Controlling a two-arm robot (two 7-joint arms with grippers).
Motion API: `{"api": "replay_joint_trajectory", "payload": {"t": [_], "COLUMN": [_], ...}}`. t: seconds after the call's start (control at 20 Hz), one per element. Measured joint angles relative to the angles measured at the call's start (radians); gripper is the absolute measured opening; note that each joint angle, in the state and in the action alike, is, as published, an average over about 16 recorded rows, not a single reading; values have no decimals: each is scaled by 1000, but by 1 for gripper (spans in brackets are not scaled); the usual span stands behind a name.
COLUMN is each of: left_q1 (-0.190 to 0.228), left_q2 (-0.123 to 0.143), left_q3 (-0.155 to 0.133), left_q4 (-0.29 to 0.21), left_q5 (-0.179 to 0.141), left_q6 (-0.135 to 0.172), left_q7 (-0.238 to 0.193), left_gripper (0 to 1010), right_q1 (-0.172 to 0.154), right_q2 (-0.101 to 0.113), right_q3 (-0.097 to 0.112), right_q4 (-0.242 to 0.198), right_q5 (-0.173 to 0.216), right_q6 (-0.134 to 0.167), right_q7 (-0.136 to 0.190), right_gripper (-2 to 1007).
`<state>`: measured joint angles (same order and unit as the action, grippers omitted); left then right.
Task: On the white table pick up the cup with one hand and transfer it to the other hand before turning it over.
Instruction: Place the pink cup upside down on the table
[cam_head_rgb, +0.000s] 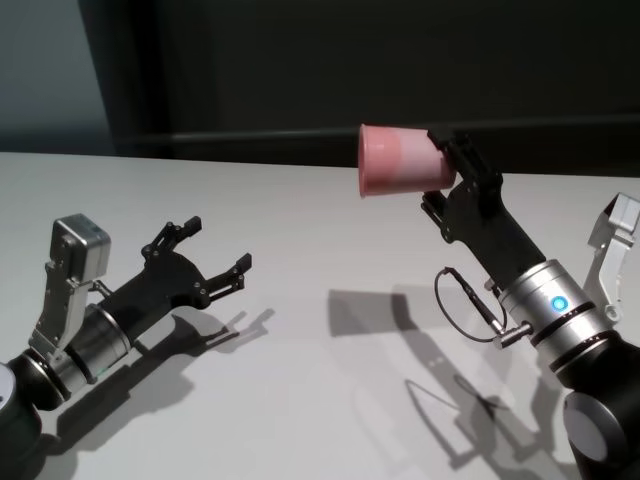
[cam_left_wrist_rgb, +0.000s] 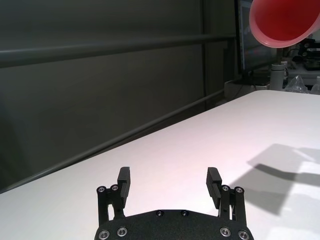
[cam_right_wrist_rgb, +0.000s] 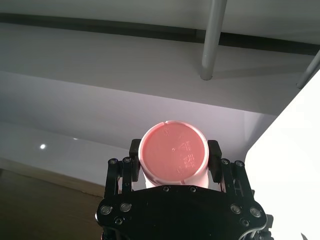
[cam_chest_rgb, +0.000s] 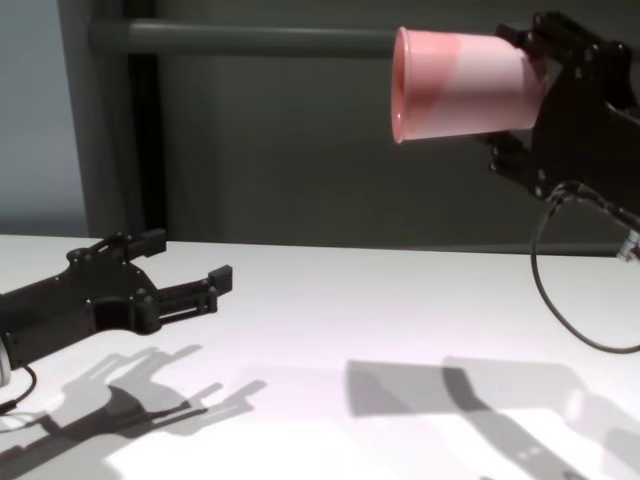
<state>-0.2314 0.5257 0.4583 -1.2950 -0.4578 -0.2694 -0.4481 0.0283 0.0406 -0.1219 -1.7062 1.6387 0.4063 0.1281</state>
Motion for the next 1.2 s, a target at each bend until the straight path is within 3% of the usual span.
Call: {"api": "replay_joint_trajectory", "payload": {"t": [0.3, 0.5, 0.85, 1.2], "left_q1": [-2, -3, -4, -4], "left_q2": [1, 1, 1, 2], "left_q3": [1, 1, 2, 2], "left_q4": [-1, -1, -2, -2], "left_q5": [-1, -1, -2, -2], "left_q6": [1, 1, 2, 2], "left_q7": [1, 1, 2, 3], "left_gripper": [1003, 1003, 1003, 1003], "right_q1": [-7, -16, -31, -25], "right_q2": [13, 34, 90, 156], "right_q3": [1, 1, 2, -15], "right_q4": [-8, -22, -55, -95], "right_q5": [-13, -41, -116, -227], "right_q6": [-24, -56, -123, -183], "right_q7": [0, -3, -21, -62], "right_gripper": [769, 769, 769, 769]}}
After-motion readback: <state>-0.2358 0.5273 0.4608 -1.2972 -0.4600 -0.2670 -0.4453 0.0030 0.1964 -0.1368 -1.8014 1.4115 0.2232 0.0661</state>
